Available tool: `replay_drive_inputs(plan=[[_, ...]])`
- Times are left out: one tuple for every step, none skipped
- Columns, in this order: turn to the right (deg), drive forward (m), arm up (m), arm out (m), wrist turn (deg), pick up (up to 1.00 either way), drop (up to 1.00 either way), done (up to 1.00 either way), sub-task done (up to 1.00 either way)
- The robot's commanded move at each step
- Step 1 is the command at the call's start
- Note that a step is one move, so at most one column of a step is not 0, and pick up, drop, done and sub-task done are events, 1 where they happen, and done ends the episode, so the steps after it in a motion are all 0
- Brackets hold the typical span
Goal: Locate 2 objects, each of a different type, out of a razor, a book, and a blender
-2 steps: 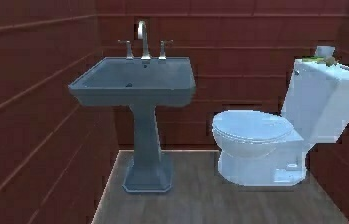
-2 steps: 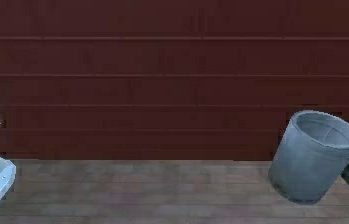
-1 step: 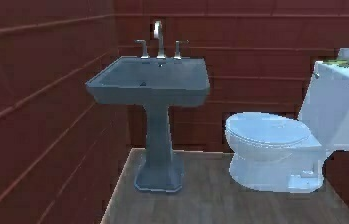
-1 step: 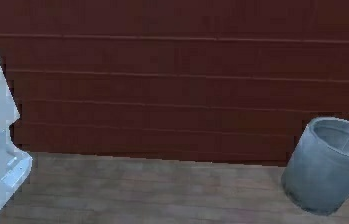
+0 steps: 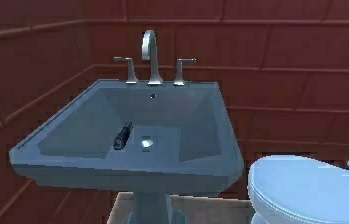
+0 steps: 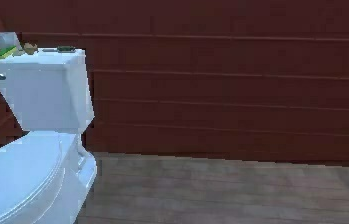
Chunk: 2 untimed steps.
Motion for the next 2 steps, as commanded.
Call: replay_drive_inputs(plan=[[-15.0, 0.0, 0.0, 0.0, 0.0, 0.0, 0.0, 0.0, 0.0], [0.0, 0.0, 0.0, 0.0, 0.0, 0.0, 0.0, 0.0, 1.0]])
